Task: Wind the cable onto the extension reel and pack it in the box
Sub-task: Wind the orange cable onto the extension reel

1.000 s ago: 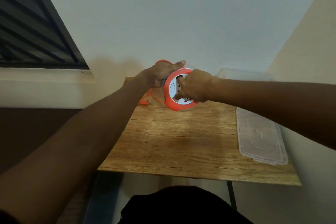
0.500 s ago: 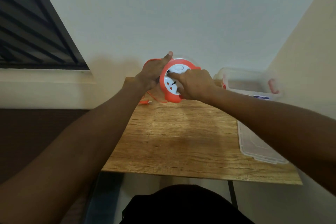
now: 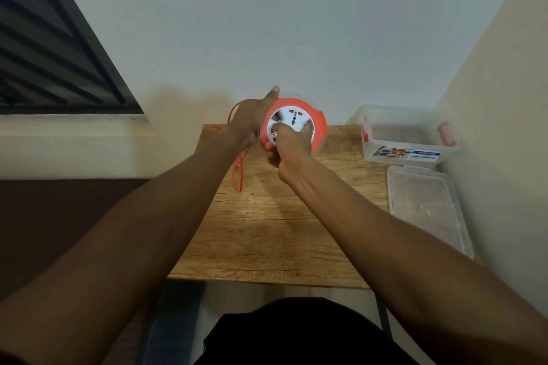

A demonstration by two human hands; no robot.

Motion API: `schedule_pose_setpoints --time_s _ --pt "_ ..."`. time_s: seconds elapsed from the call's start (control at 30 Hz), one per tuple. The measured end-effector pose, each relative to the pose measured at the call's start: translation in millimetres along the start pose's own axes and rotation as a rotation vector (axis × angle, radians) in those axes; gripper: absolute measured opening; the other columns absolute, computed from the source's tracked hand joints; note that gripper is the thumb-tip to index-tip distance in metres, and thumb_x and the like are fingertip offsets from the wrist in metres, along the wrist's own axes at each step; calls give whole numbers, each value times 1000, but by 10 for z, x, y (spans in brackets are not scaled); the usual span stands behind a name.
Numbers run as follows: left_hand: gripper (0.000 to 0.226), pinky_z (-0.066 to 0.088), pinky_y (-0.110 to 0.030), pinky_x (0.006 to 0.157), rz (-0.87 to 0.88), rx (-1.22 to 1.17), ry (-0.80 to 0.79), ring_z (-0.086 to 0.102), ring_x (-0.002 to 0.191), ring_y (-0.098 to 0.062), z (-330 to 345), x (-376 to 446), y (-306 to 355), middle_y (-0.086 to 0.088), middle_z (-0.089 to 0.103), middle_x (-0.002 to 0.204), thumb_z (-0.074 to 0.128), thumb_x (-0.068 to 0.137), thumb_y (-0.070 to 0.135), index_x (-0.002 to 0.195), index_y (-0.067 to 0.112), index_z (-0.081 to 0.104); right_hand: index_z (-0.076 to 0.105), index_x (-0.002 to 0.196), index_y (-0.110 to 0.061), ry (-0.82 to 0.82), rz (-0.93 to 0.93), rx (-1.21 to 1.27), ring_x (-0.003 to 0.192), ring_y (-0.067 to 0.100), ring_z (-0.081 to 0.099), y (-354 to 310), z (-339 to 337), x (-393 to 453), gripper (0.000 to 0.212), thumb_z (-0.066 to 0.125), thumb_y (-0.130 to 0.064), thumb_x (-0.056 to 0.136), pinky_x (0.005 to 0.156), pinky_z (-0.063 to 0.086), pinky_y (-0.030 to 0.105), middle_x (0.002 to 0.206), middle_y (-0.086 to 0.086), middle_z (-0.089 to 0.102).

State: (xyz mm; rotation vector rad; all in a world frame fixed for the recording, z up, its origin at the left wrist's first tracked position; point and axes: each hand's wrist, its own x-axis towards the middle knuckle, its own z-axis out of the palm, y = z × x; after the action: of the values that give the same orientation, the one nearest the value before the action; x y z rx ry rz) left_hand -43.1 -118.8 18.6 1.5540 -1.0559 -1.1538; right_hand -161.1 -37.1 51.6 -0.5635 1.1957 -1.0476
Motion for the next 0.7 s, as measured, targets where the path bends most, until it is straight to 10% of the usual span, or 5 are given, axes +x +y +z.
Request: schedule_pose_setpoints --time_s 0.1,0.27,0.47,0.7 --pt "59 63 -40 78 -59 -48 -3 77 78 -28 -99 40 -32 -7 81 82 68 79 73 63 18 81 -5 156 -29 -165 -92 -354 54 14 65 -14 -57 -69 100 65 -25 85 48 52 24 79 5 68" --pt "54 64 -38 65 -125 -86 -58 80 82 -33 -284 56 -5 -14 82 93 73 85 64 90 10 78 62 124 -29 -225 -974 -1646 100 24 65 -221 -467 37 38 66 -24 86 68 54 33 129 3 61" --pt "66 65 -46 75 -179 91 -319 77 89 -37 -341 -4 20 -21 78 101 69 87 65 106 2 75 48 141 -39 -751 -1272 -2376 108 28 64 -633 -545 213 63 71 -13 88 68 59 36 163 7 15" --pt "54 63 -36 66 -174 195 -414 77 75 -30 -214 -39 57 -14 78 83 69 88 62 85 10 77 23 152 -46 -830 -1261 -2799 112 36 61 -599 -313 38 76 66 -26 93 73 55 37 149 20 34"
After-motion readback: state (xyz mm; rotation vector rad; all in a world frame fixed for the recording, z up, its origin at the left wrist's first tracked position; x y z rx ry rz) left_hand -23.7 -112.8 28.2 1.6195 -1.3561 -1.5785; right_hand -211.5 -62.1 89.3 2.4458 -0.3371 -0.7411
